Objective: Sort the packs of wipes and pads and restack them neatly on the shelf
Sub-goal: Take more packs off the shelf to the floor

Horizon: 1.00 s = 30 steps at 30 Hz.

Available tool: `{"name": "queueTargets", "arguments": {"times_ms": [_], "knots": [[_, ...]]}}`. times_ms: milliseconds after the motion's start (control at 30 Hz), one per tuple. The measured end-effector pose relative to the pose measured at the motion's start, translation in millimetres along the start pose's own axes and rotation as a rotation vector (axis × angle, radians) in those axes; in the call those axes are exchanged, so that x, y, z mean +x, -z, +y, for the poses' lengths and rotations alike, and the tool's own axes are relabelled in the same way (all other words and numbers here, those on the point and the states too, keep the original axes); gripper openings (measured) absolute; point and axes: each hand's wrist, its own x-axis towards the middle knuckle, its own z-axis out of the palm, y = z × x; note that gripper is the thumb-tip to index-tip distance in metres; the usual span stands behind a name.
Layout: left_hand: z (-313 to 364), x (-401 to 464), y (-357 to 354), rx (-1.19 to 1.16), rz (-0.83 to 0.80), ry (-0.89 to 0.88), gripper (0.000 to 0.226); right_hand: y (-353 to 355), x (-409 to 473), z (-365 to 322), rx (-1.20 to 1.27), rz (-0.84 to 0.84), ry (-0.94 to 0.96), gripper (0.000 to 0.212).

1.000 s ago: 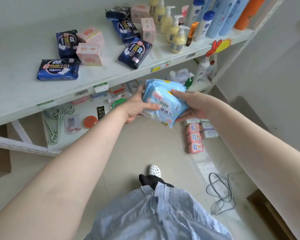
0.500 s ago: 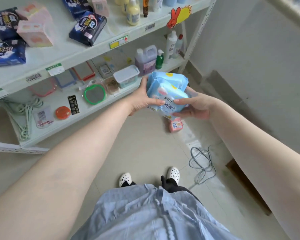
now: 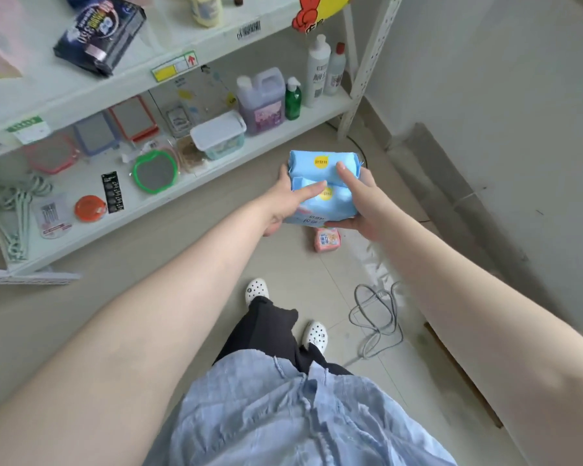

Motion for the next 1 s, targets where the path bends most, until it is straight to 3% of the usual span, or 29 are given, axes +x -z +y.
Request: {"name": "queueTargets", "arguments": {"times_ms": [167, 367, 500, 567, 700, 800, 900, 1000], "knots": [[8, 56, 9, -0.080, 0.152, 0.013, 0.047, -15, 62, -13, 0.052, 0.106, -0.044, 0.049], [6, 144, 40, -0.053, 0.210, 0.165, 0.043, -27, 163, -8, 0.147, 0.207, -0.088, 0.053], [-18, 213, 57, -0.112, 0.276, 0.278, 0.036, -28, 233, 22, 0.140, 0.216, -0.090, 0.021], [-49, 252, 64, -0.114, 0.342, 0.306, 0.030, -28, 274, 48, 0.147, 0.227, -0.109, 0.019], [-138, 336, 85, -0.131, 0.430, 0.350, 0.027, -28, 364, 117, 0.117, 0.267, -0.141, 0.037], [-215, 404, 106, -0.099, 0.436, 0.361, 0.021, -28, 443, 185, 0.162, 0.281, -0.164, 0.023], [-288, 469, 124, -0.110, 0.403, 0.380, 0.024, -30, 520, 253, 0.202, 0.308, -0.180, 0.039], [-350, 520, 137, -0.117, 0.393, 0.389, 0.029, -31, 579, 308, 0.234, 0.328, -0.160, 0.024]]}}
